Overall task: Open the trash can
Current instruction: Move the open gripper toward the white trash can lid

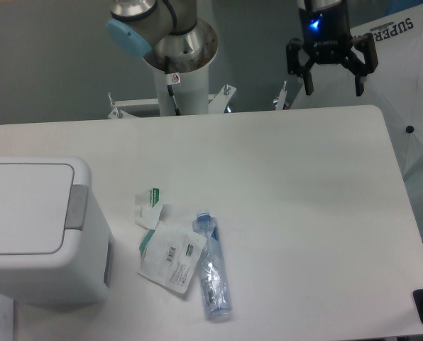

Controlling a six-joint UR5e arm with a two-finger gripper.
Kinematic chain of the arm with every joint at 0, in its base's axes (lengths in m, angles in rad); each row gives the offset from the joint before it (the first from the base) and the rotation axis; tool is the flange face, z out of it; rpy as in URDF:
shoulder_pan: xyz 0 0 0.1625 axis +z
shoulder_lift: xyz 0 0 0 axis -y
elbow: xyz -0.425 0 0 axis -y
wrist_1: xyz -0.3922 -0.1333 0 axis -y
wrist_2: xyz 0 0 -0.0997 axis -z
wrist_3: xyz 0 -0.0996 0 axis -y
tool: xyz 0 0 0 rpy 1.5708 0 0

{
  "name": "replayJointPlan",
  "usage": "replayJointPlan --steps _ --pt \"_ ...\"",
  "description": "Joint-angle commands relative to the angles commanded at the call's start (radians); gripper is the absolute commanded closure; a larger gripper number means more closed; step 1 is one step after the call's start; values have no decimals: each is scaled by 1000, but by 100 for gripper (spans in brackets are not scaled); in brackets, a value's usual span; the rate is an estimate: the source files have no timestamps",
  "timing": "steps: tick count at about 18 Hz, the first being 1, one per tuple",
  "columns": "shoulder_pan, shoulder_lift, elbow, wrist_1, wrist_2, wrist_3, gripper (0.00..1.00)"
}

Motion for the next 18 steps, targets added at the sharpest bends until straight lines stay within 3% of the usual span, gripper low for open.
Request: replayJointPlan --steps 8,11,15,18 --pt "-31 -5 6 -12 -2 -52 0" --pt "-50 -6 15 -14 -24 -257 0" --pt "-90 -3 25 -8 -58 -356 0" --pt "-130 -3 35 3 -121 -532 0"
